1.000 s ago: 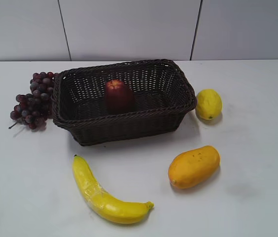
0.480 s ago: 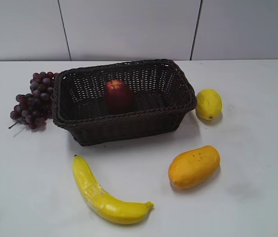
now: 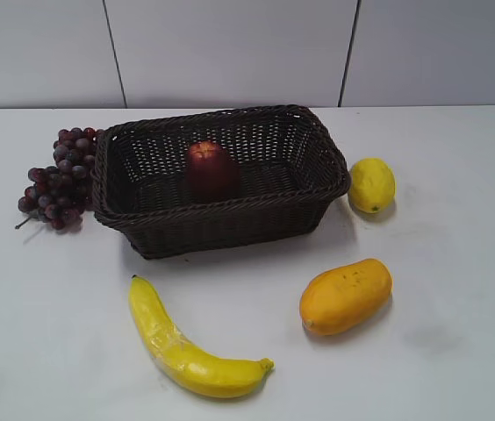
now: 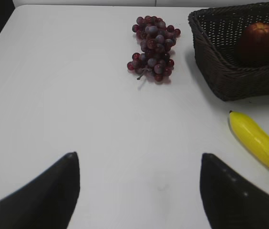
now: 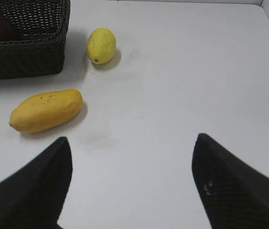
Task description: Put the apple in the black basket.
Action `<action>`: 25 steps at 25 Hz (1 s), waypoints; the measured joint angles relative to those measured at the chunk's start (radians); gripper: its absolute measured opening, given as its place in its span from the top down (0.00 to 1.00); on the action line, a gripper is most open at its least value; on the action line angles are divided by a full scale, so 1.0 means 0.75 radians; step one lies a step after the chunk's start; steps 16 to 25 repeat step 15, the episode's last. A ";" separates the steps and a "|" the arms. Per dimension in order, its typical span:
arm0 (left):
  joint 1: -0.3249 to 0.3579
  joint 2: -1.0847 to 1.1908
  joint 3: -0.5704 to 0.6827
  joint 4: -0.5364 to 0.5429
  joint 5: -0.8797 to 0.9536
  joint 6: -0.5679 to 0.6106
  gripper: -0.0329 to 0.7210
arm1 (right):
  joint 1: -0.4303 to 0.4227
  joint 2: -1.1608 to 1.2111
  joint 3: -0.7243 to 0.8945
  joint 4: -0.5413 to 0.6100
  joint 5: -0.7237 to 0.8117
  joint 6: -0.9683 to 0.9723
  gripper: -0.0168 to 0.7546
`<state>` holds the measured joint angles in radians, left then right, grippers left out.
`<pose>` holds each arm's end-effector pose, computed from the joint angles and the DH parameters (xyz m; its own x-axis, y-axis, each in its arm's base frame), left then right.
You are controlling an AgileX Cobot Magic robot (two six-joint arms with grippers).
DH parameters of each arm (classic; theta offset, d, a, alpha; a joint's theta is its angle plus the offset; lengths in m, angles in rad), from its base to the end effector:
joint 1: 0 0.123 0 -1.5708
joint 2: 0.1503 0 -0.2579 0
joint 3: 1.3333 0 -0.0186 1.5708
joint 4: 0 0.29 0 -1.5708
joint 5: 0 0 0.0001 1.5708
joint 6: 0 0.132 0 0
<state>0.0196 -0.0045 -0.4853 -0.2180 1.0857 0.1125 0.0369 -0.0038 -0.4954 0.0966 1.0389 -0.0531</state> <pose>0.0919 -0.0235 0.2722 -0.4768 0.0000 -0.8790 0.1533 0.9847 -0.0831 0.0940 0.0145 0.2793 -0.4346 -0.0200 -0.9004 -0.1133 0.9930 0.0326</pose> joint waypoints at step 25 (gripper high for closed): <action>0.000 0.000 0.000 -0.030 0.000 0.000 0.17 | 0.000 0.000 0.000 0.000 0.000 0.000 0.21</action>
